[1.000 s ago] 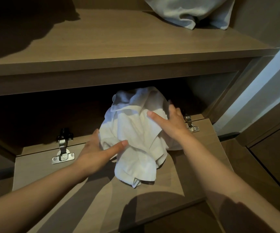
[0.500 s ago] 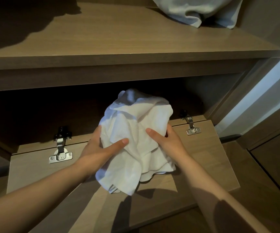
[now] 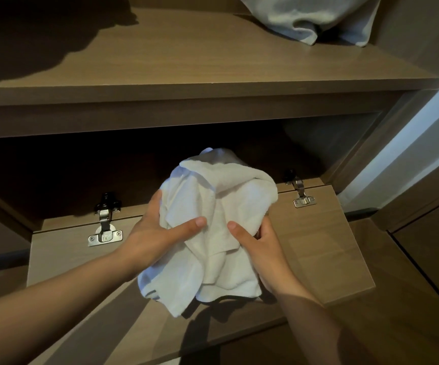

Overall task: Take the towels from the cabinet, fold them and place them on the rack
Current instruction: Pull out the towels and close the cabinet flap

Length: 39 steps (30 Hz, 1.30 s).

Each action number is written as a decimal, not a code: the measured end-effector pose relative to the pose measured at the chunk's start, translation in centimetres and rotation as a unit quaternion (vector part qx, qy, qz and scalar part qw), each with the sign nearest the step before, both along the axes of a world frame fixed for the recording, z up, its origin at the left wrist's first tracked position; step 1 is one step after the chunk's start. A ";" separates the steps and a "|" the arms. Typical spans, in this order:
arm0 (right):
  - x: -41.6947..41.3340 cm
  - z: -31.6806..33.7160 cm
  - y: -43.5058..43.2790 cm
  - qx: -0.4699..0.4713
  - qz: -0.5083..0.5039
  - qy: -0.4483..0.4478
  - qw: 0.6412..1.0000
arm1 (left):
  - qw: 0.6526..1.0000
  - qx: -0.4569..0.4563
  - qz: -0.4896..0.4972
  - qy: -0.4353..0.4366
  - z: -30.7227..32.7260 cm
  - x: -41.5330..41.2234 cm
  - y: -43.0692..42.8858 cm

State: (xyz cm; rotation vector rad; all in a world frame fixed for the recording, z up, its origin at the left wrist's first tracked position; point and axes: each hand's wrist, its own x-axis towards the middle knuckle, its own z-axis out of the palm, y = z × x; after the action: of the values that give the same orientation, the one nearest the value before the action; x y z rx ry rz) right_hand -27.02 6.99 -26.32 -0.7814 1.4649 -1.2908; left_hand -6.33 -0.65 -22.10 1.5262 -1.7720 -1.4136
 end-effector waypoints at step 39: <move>-3.7 3.1 0.1 0.012 0.103 0.134 0.986 | 0.975 -0.174 0.113 -0.075 -2.9 -3.4 1.8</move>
State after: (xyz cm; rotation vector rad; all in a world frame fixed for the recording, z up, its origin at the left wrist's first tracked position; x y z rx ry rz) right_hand -30.75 7.05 -23.22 -1.0932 1.5601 -1.0399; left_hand -9.71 1.10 -24.96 1.6108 -1.7527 -0.8474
